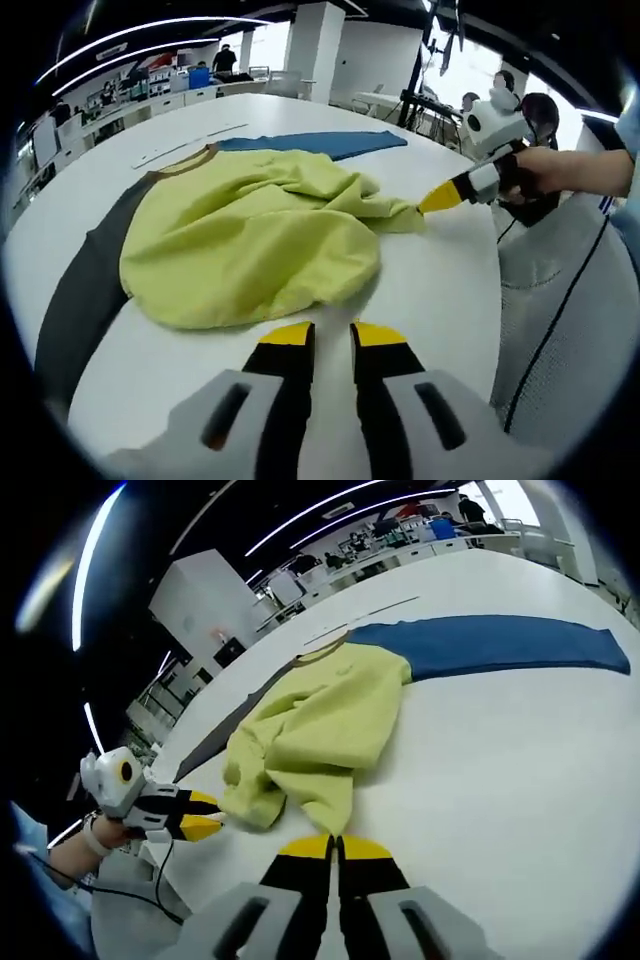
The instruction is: Fold the garment on the visible template until the final outline fits inside the template.
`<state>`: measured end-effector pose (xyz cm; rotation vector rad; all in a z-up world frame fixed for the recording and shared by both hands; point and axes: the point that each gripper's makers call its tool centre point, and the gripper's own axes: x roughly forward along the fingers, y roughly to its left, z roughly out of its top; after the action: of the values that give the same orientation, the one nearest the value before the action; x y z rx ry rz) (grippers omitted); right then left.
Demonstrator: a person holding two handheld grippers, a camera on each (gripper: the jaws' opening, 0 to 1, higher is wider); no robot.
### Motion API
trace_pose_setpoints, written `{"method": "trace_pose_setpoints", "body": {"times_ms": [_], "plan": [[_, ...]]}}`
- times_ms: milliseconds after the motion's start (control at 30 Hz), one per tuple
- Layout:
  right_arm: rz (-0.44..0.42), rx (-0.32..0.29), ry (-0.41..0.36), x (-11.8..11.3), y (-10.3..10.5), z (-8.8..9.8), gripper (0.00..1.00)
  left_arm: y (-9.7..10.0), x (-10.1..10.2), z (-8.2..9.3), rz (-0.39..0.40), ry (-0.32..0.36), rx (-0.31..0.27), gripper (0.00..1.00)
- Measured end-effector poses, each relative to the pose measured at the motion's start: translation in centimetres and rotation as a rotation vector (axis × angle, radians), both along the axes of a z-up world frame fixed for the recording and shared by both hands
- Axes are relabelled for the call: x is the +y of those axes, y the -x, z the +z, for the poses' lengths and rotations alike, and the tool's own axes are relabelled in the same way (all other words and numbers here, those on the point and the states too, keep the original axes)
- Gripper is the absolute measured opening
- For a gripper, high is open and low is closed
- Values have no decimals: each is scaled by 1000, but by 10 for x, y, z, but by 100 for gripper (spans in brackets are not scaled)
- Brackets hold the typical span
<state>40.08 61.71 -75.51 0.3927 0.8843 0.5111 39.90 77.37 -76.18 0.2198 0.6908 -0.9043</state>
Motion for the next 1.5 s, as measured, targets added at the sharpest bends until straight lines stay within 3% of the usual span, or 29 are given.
{"method": "trace_pose_setpoints", "body": {"times_ms": [133, 500, 667, 1067, 1333, 1500], "plan": [[-2, 0, -1, 0, 0, 0, 0, -1, -7, -3, -12, -2, -25, 17], [-4, -1, -1, -1, -1, 1, 0, -8, -15, 2, -13, 5, -59, 0], [-4, -6, 0, -1, -1, 3, 0, -8, -10, 6, 9, 21, -44, 0], [5, -24, 16, -7, -2, 11, 0, -7, 12, 26, 144, 129, 43, 0], [15, -44, 36, -17, 3, 21, 0, 2, 21, 39, 165, 152, 51, 0], [16, -54, 49, -27, 7, 27, 0, 9, 31, 43, 218, 187, 109, 0]]}}
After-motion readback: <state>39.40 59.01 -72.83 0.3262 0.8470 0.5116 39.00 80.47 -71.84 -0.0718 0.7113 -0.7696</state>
